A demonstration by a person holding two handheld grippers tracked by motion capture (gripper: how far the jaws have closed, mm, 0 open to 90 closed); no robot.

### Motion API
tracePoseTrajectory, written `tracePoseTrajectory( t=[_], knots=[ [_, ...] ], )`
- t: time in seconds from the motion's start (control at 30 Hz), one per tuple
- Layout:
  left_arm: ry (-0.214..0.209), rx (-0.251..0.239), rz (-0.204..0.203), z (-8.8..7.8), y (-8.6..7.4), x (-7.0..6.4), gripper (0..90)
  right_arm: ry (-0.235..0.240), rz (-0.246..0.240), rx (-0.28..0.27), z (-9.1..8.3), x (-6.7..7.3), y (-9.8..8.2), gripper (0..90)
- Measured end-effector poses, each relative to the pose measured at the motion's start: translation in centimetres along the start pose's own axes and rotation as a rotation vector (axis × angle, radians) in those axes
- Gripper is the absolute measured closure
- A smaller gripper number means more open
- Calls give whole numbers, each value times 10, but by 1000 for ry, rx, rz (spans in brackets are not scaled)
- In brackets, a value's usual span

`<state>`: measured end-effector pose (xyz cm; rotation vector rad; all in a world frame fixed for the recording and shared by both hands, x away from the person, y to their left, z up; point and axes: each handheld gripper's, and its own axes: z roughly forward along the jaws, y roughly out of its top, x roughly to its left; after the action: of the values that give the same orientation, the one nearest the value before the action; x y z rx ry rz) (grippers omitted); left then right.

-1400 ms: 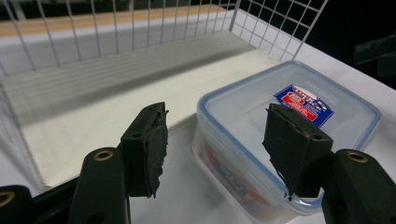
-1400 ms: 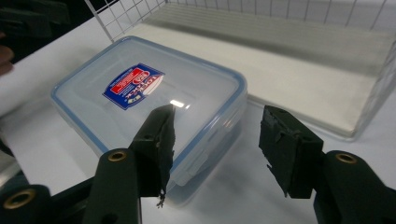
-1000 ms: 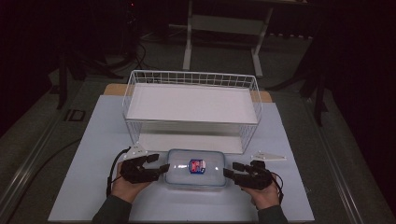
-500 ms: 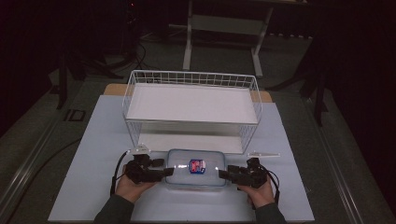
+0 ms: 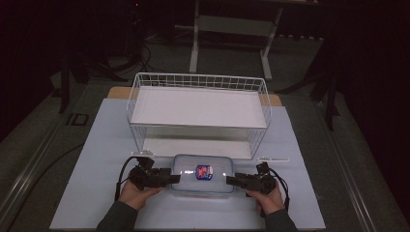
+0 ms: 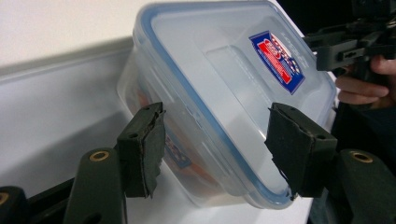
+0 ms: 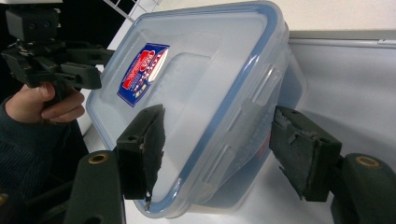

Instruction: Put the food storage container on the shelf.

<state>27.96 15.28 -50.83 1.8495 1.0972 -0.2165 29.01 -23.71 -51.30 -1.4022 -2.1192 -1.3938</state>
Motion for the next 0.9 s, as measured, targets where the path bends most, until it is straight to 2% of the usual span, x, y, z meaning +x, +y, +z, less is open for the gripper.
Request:
tracePoseTrajectory(
  t=[0.13, 0.23, 0.27, 0.33, 0.47, 0.53, 0.57, 0.67, 0.77, 0.87, 0.9],
  knots=[
    [-21, 21, -53, -1, 0, 1, 408, 6, 9, 3, -2, 0, 0, 390],
    [-22, 26, -61, -4, 1, 2, 441, 13, 7, -15, -8, -1, 0, 514],
    [-22, 26, -61, -4, 1, 2, 449, 13, 7, -15, -8, -1, 0, 514],
    [-14, 22, -64, -5, 0, 1, 461, 32, 38, -18, -9, -4, -1, 523],
    [-14, 19, -62, -6, 0, 1, 476, 17, 39, -21, -7, -3, 0, 485],
    [-15, 18, -65, -6, 0, 1, 477, 8, 52, -6, -3, -3, -1, 359],
    [-15, 18, -70, -6, 0, 2, 477, 19, 58, 5, 0, -4, -1, 346],
    [-23, 16, -86, -5, 0, 3, 472, 50, 104, 2, 2, -7, -1, 368],
    [-39, 23, -106, 0, 0, 4, 427, 76, 138, 1, 2, -10, -2, 390],
    [-40, 28, -104, -1, 0, 4, 422, 83, 146, 0, 2, -11, -2, 393],
    [-49, 25, -120, 0, 0, 6, 422, 84, 148, 3, 2, -11, -2, 394]
  ],
)
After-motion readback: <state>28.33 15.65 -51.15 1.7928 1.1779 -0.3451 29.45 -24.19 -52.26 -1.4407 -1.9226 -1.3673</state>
